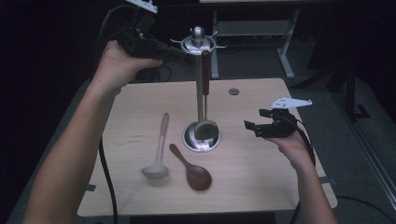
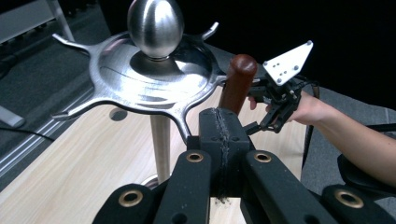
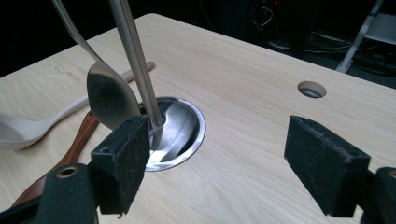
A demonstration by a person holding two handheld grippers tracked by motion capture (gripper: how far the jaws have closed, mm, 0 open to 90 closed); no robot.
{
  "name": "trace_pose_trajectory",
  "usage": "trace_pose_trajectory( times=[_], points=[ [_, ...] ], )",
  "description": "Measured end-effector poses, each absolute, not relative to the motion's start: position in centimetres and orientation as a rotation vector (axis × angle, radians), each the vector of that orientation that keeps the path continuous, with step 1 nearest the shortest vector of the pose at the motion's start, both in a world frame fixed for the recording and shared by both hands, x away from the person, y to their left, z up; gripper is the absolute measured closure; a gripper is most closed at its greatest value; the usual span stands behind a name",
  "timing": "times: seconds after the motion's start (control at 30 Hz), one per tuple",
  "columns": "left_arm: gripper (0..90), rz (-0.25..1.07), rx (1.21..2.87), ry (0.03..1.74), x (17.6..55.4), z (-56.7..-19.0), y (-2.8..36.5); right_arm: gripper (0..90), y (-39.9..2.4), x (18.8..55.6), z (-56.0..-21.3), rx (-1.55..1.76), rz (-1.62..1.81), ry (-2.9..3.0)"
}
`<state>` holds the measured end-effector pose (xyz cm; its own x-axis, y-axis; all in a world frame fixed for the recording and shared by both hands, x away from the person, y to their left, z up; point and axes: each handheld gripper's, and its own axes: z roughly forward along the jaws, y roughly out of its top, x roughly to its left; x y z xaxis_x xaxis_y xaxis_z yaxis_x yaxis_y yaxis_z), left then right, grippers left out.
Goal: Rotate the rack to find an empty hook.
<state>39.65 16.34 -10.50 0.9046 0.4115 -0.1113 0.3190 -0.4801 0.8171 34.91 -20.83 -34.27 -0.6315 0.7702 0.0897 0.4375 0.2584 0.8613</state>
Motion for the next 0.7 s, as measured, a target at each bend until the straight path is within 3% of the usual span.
trace_pose_trajectory(
  times=[0.7],
  points=[
    [90.0, 0.141, 2.081, 0.599, 41.5, -10.8, 18.1, 22.3, -21.1, 35.0, -34.4, 1.112, 1.318, 2.188]
  ],
)
